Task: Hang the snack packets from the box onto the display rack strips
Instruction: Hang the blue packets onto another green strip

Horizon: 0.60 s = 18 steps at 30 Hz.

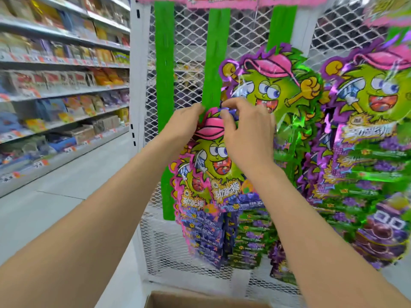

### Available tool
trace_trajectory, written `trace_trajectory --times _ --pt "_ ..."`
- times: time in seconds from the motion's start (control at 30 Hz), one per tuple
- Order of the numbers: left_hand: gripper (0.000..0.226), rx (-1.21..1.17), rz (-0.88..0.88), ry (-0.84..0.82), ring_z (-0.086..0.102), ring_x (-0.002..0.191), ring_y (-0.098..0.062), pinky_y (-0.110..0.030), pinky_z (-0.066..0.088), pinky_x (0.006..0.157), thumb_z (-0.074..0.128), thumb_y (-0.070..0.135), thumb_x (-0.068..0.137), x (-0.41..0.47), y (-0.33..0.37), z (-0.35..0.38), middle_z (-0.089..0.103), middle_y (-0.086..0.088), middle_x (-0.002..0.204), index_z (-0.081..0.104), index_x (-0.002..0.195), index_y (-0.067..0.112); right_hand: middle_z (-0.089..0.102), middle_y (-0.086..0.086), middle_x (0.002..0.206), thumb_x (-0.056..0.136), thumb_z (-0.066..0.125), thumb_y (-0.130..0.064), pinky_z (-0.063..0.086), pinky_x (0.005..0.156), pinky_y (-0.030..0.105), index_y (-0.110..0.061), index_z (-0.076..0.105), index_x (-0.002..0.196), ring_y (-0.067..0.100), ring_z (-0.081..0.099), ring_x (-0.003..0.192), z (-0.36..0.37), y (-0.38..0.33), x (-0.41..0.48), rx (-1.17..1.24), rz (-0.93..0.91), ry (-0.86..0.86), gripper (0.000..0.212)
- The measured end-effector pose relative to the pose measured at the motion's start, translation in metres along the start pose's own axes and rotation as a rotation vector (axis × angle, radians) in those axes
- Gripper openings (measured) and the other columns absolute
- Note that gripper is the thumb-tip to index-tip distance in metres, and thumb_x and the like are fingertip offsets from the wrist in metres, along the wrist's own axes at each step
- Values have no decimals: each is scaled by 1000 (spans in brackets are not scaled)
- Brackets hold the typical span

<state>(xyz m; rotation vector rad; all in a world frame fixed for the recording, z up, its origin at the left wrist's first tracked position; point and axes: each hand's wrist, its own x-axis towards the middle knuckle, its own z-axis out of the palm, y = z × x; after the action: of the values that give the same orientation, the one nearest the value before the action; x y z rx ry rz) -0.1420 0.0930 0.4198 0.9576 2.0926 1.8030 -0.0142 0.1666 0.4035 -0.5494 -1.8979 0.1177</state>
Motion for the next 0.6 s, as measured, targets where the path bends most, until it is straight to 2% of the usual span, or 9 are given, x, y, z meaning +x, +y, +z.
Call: trace_trajectory --times 0.1,0.17,0.2,0.3,0.37,0.4,0.47,0.5,0.6 --pt "43 1 -42 -23 49 72 -24 -36 35 72 59 60 90 0 1 -8 53 4 61 59 71 21 74 -6 97 100 60 -36 41 93 45 -29 73 110 28 59 102 6 2 9 65 12 26 18" --pt "51 -3 -57 -46 61 73 -24 -34 46 77 66 69 78 0 2 -13 65 5 63 69 77 18 75 -5 92 97 61 -35 46 92 49 -27 74 106 28 64 97 9 1 13 94 27 36 17" --pt "54 2 -55 -46 66 76 -24 -34 51 81 69 71 75 1 3 -14 70 4 68 73 82 17 75 -5 91 96 62 -35 48 91 49 -27 75 104 28 66 95 10 1 15 106 34 38 17" --pt "50 -19 -39 -48 68 71 -21 -32 54 75 76 66 78 -2 5 -17 72 2 72 75 84 16 73 -9 86 93 63 -35 50 88 47 -27 76 99 25 67 90 8 0 19 136 62 42 16" --pt "52 -44 -50 -82 71 74 -22 -39 61 80 79 67 73 -1 5 -18 76 0 80 77 84 16 68 -13 80 91 66 -34 50 90 46 -26 77 96 23 68 88 7 0 19 147 77 37 14" --pt "52 -41 -51 -80 71 73 -20 -37 61 78 79 66 74 -3 6 -19 76 0 82 78 84 15 69 -14 79 90 67 -34 49 91 45 -26 77 95 22 68 88 7 1 19 144 82 26 14" --pt "45 2 -29 -62 61 65 -15 -28 47 65 75 62 86 -10 7 -19 71 2 78 75 83 16 74 -11 85 90 68 -34 47 92 41 -25 78 94 20 68 89 7 2 13 124 83 -9 14" --pt "44 31 -7 -58 55 64 -14 -28 41 64 71 60 91 -12 6 -19 68 3 76 74 83 17 75 -10 88 91 67 -33 46 92 41 -25 78 94 20 68 90 8 4 9 113 72 -18 14" --pt "45 100 197 -64 43 55 -10 -27 35 60 63 50 102 -22 -1 -19 56 2 65 71 83 11 76 -6 94 94 65 -33 48 93 46 -24 75 101 24 68 94 9 9 -6 85 35 -26 15"
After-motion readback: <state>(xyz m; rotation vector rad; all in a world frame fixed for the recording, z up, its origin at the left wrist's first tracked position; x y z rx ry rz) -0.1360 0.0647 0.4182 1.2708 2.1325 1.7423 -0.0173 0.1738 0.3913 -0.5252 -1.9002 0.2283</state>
